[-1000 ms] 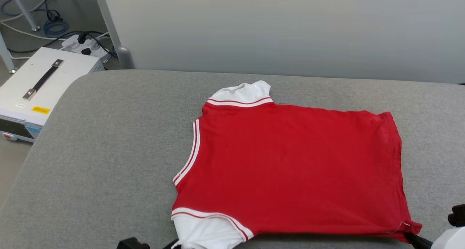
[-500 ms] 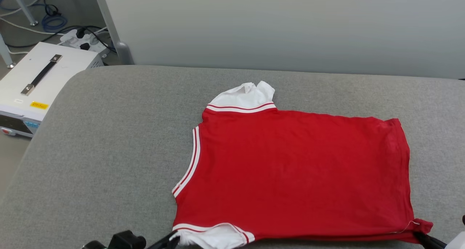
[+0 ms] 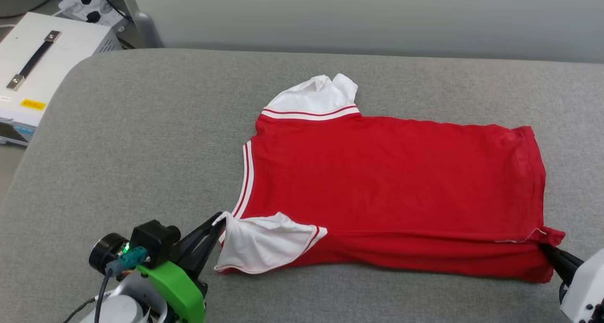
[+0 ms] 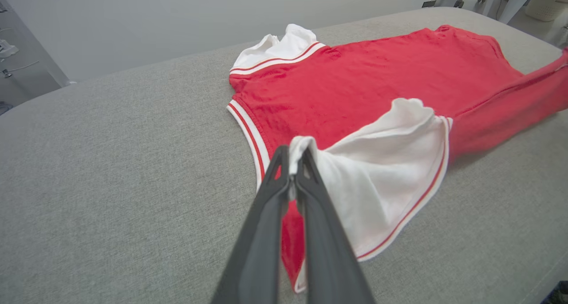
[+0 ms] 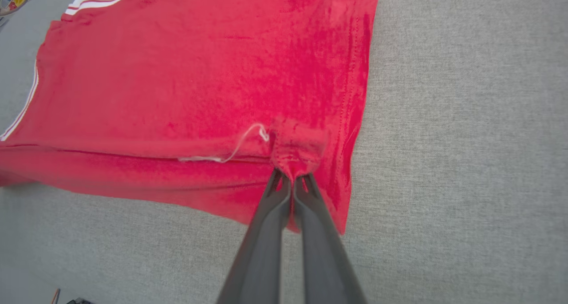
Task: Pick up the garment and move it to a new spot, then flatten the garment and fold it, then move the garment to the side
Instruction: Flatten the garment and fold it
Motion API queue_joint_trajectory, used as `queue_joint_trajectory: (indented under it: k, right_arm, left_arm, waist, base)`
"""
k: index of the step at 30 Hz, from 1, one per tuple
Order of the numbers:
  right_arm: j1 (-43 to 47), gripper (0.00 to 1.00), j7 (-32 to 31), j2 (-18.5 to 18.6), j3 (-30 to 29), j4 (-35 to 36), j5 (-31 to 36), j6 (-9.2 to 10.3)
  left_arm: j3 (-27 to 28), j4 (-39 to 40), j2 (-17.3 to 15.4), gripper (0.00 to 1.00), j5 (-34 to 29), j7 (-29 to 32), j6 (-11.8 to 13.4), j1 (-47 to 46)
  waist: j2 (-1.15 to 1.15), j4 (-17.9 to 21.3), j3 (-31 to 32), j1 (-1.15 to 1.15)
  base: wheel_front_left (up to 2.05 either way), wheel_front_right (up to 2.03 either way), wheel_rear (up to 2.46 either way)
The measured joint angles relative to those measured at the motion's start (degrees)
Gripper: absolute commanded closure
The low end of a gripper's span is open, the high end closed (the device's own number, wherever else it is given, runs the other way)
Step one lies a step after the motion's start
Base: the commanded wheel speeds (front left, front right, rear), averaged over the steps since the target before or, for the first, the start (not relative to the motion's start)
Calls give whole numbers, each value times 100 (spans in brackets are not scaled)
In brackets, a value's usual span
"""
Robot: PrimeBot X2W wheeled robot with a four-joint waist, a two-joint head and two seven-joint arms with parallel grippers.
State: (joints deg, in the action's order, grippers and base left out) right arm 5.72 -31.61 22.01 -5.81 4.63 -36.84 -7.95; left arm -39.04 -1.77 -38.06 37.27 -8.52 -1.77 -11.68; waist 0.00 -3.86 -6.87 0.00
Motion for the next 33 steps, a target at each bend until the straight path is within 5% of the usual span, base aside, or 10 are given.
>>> queue_joint_trajectory:
  k: [18, 19, 20, 21, 33]
  right_arm:
    - [-1040, 100, 20, -120, 286, -1010, 639, 0]
    - [-1072, 85, 20, -142, 297, -1051, 653, 0]
    - [-1097, 45, 29, -159, 309, -1081, 669, 0]
    - [-1113, 0, 71, -180, 303, -1110, 698, 0]
    - [-1160, 0, 702, -133, 390, -889, 805, 0]
  left_arm:
    - [-302, -1789, 655, 100, -141, -104, -410, -1249]
    - [-326, -1887, 691, 97, -144, -112, -412, -1305]
    - [-354, -1992, 722, 55, -170, -132, -412, -1351]
    - [-374, -2097, 753, 0, -219, -156, -412, -1391]
    - [66, -2665, 1106, 0, 56, -538, -155, -1349]
  waist:
    - [0, 193, -729, 0]
    - [0, 199, -740, 1]
    - [0, 204, -741, 1]
    - [0, 207, -736, 1]
    - [0, 179, -370, 0]
  base:
    - [0, 0, 0]
    - [0, 0, 0]
    - [0, 0, 0]
    - [0, 0, 0]
    - [0, 0, 0]
